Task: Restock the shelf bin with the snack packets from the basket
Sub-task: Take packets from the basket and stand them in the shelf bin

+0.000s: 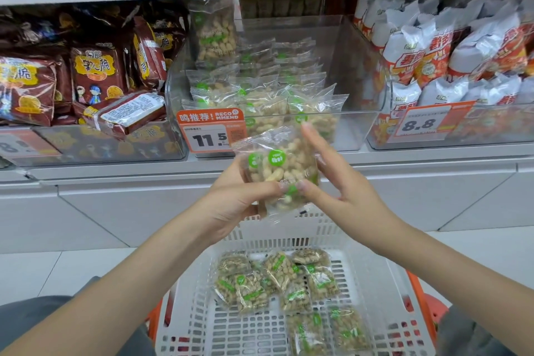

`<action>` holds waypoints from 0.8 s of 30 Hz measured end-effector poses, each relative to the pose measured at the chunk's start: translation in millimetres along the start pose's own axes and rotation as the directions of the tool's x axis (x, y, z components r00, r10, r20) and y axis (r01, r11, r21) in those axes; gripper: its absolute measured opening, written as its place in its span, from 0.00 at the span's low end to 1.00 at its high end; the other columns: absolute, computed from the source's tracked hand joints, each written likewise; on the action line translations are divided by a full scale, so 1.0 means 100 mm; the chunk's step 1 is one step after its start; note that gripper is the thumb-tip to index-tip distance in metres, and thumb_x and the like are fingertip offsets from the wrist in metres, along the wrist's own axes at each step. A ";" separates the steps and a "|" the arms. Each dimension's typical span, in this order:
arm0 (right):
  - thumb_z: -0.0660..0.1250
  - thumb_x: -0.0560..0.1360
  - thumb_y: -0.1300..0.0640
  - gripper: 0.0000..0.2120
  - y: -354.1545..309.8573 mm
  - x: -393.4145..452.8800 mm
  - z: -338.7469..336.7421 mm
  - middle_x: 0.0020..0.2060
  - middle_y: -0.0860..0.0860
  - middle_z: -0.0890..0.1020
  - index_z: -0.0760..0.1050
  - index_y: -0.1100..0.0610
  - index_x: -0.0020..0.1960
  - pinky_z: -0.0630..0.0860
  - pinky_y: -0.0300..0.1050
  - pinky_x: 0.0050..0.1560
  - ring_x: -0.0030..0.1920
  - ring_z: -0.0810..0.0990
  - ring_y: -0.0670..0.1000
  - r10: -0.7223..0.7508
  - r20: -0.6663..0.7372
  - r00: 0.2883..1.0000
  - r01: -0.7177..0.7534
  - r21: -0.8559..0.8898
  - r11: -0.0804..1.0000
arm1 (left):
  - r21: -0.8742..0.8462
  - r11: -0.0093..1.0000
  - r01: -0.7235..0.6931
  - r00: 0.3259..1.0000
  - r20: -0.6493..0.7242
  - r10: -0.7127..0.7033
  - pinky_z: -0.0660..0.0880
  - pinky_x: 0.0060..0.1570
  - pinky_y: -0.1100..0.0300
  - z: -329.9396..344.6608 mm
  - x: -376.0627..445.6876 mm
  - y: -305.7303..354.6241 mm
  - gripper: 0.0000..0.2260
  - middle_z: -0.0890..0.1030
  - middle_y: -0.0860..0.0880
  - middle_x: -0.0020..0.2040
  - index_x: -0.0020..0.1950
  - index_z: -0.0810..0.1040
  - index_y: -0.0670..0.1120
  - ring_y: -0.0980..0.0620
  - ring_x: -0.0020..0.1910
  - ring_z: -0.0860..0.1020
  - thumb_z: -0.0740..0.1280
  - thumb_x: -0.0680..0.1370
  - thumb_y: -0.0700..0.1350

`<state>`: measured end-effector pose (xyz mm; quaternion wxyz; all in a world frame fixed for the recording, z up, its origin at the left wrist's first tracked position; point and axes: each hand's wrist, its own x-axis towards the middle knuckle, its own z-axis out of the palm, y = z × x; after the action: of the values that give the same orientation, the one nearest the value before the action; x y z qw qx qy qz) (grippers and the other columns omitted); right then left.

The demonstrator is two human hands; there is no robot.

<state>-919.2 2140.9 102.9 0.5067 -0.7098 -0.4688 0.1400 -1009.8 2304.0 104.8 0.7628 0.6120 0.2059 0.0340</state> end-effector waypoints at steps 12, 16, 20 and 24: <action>0.76 0.58 0.58 0.33 0.01 -0.04 0.07 0.47 0.48 0.85 0.68 0.55 0.60 0.78 0.34 0.44 0.49 0.84 0.46 0.363 0.136 0.922 -0.384 0.436 0.814 | 0.231 0.972 -0.040 0.969 0.248 -0.019 0.77 0.42 0.68 0.10 -0.14 -0.01 0.36 0.83 0.55 0.49 0.62 0.61 0.47 0.61 0.47 0.82 0.74 0.63 0.25; 0.77 0.59 0.58 0.35 0.02 -0.03 0.09 0.51 0.53 0.84 0.66 0.59 0.63 0.78 0.36 0.46 0.50 0.84 0.48 0.381 0.137 0.914 -0.402 0.420 0.813 | 0.246 0.968 -0.037 0.973 0.229 -0.022 0.77 0.44 0.68 0.13 -0.12 -0.07 0.37 0.81 0.52 0.53 0.66 0.59 0.43 0.61 0.48 0.82 0.73 0.65 0.25; 0.78 0.56 0.57 0.35 0.03 -0.02 0.10 0.49 0.54 0.85 0.68 0.59 0.60 0.80 0.39 0.48 0.50 0.84 0.50 0.396 0.082 0.915 -0.393 0.409 0.824 | 0.255 0.967 -0.019 0.974 0.224 -0.040 0.79 0.47 0.64 0.09 -0.09 -0.11 0.38 0.81 0.49 0.54 0.66 0.59 0.43 0.59 0.50 0.82 0.75 0.64 0.27; 0.83 0.57 0.56 0.34 0.04 -0.01 0.14 0.46 0.51 0.85 0.69 0.55 0.56 0.79 0.39 0.46 0.48 0.85 0.48 0.385 0.019 0.923 -0.360 0.402 0.842 | 0.292 0.956 0.018 0.965 0.244 -0.092 0.76 0.59 0.56 0.07 -0.07 -0.16 0.41 0.81 0.47 0.59 0.69 0.62 0.43 0.53 0.57 0.80 0.79 0.62 0.34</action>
<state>-927.1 2147.8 93.5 0.6178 -0.6733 -0.2676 0.3056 -1016.3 2291.3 93.1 0.6864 0.7096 0.1260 -0.0966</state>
